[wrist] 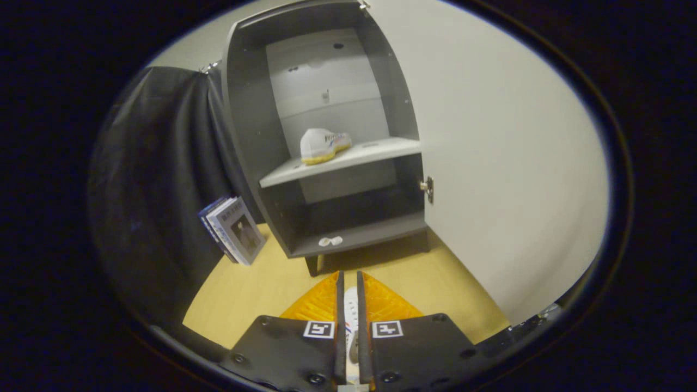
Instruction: Open the shoe cabinet door, grab the shoes and put them into the shoe cabinet, then close the shoe cabinet door.
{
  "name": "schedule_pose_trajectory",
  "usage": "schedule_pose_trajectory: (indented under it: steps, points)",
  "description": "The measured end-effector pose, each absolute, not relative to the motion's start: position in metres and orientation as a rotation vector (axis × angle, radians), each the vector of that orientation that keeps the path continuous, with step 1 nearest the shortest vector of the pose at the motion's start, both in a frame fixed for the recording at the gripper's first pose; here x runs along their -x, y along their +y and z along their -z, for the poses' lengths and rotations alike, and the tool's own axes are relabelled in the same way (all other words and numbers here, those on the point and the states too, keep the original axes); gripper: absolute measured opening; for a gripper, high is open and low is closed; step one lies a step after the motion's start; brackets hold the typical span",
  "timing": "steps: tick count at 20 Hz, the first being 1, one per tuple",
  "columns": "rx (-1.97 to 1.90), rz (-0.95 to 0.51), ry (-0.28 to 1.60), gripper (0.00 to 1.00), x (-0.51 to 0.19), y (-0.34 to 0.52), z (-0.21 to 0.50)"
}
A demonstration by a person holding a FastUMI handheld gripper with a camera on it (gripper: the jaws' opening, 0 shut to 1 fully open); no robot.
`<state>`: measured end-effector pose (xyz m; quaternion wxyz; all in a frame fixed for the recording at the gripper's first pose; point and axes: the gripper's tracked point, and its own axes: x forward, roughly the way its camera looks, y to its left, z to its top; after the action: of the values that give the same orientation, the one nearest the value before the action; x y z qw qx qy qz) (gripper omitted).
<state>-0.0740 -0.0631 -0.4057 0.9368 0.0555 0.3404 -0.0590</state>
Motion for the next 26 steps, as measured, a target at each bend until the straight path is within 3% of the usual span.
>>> schedule_pose_trajectory:
  steps: [5, 8, 15, 26]
  points:
    - [-0.118, 0.093, 0.886, 0.11, 0.103, -0.049, 0.487]
    - [-0.081, 0.079, 0.957, 0.23, 0.12, -0.046, 0.523]
    - [-0.091, 0.077, 1.1, 0.23, 0.149, -0.04, 0.581]
    - [-0.06, 0.049, 1.056, 0.22, 0.131, -0.036, 0.613]
